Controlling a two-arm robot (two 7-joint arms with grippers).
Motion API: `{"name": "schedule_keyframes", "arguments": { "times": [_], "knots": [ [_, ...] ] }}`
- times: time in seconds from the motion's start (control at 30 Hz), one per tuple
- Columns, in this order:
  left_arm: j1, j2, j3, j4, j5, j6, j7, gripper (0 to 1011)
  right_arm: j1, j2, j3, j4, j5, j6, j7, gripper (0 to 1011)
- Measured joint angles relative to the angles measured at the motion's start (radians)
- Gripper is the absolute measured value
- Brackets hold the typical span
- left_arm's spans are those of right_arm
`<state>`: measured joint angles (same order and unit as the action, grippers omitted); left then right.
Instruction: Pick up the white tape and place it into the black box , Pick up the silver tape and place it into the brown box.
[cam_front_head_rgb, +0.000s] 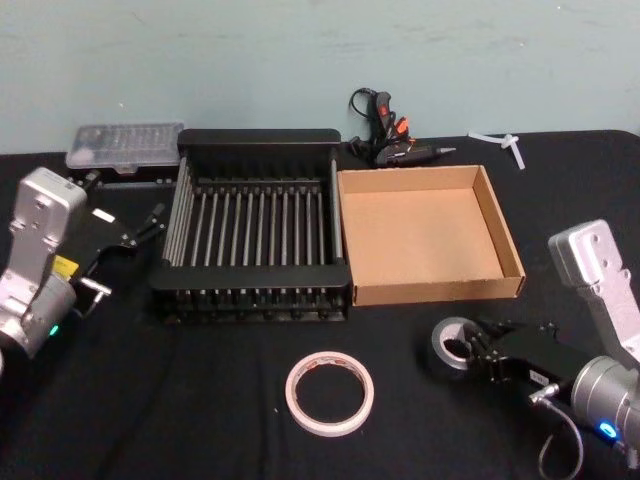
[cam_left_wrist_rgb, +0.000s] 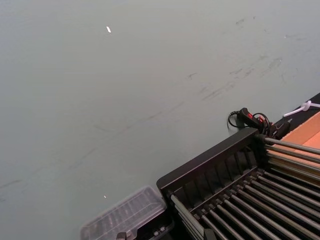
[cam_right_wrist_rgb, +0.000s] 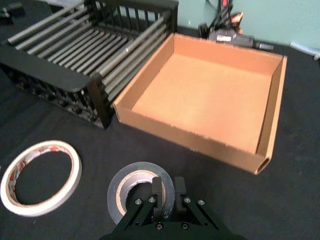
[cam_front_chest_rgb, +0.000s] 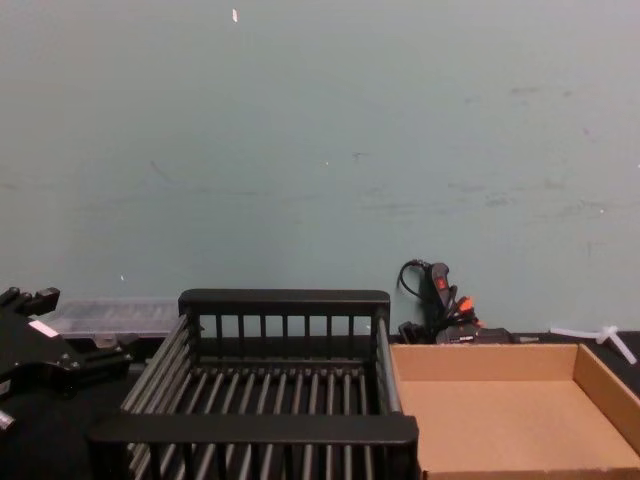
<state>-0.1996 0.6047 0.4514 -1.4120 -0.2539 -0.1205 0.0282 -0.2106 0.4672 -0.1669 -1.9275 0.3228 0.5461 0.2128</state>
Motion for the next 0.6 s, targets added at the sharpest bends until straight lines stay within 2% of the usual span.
{"name": "schedule_keyframes", "arguments": {
  "times": [0.3,0.6],
  "knots": [
    [0.0,0.0,0.0,0.0,0.0,0.0,0.0,1001,0.031,-0.003,0.009,-0.005,-0.039,-0.046,0.004,150],
    [0.0,0.0,0.0,0.0,0.0,0.0,0.0,1001,0.098,-0.022,0.005,0.039,-0.079,-0.083,0.014,150]
  ]
}}
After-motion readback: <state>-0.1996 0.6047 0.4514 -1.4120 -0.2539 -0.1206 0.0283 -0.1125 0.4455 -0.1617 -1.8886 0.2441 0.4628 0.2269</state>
